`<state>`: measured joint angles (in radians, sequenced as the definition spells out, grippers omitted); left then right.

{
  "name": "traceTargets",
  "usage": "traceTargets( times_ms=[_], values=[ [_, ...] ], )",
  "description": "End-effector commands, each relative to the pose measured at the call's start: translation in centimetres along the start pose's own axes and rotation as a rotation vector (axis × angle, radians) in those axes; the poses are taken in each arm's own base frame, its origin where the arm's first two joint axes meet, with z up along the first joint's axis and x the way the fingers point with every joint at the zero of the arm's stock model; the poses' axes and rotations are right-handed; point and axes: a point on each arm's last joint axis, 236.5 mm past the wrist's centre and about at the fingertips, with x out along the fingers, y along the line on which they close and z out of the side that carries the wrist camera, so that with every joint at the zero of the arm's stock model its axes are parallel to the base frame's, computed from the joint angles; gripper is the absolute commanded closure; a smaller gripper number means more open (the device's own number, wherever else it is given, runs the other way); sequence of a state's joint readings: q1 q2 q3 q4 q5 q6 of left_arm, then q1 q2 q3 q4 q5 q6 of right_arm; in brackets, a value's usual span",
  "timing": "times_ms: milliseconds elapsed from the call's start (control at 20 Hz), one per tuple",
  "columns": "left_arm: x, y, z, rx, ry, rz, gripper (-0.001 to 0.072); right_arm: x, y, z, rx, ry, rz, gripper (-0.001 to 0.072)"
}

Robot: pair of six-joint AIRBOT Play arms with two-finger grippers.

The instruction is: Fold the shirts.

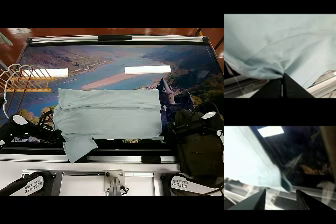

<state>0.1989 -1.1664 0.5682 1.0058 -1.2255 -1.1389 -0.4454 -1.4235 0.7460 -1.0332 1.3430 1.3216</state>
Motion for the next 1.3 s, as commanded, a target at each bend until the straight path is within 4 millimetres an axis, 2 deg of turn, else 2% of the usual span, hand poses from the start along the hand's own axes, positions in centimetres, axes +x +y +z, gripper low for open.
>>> traceTargets(
  times_ms=[0,50,100,150,200,300,450,600,750,900,1050,1150,1250],
  values=[
    [0.0,-0.2,-0.3,0.002,0.013,-0.007,0.0673,0.9,0.6,1.5,-0.035,-0.058,-0.030,0.0225],
    [-0.1,-0.2,-0.2,0.003,0.011,-0.006,0.0672,1.4,0.9,1.2,-0.067,-0.044,-0.051,0.0230],
    [-0.2,-0.2,-0.1,0.005,0.008,-0.005,0.0673,1.7,1.0,0.9,-0.092,-0.031,-0.075,0.0366],
    [-0.4,-0.3,0.2,0.010,0.001,-0.004,0.0673,2.0,1.0,0.7,-0.111,-0.019,-0.093,0.0533],
    [-0.7,-0.4,0.6,0.017,-0.007,-0.003,0.0673,2.1,1.0,0.5,-0.120,-0.012,-0.102,0.0649],
    [-1.9,-0.6,1.8,0.043,-0.034,0.009,0.0673,1.3,1.3,0.9,-0.158,-0.040,-0.102,0.0648],
    [-5.5,-1.5,5.7,0.098,-0.141,0.036,0.0673,-1.8,3.2,2.9,-0.247,-0.152,-0.116,0.0649],
    [-8.7,-2.7,9.8,0.150,-0.199,0.043,0.0674,-3.9,6.4,6.3,-0.316,-0.281,-0.134,0.0649],
    [-10.6,-3.2,13.5,0.165,-0.173,0.026,0.0673,-5.7,11.0,10.7,-0.370,-0.436,-0.142,0.0649],
    [-12.0,-3.0,18.7,0.157,-0.210,0.028,0.0673,-6.9,13.7,14.4,-0.398,-0.504,-0.187,0.0649],
    [-11.0,-3.1,21.7,0.165,-0.141,-0.003,0.0673,-6.0,15.3,17.5,-0.420,-0.508,-0.193,0.0649],
    [-9.5,-2.9,22.9,0.181,-0.081,-0.016,0.0672,-5.3,15.5,19.5,-0.389,-0.521,-0.183,0.0649],
    [-8.1,-2.5,24.3,0.172,-0.061,-0.020,0.0672,-4.5,14.9,20.4,-0.372,-0.518,-0.187,0.0648]
  ],
)
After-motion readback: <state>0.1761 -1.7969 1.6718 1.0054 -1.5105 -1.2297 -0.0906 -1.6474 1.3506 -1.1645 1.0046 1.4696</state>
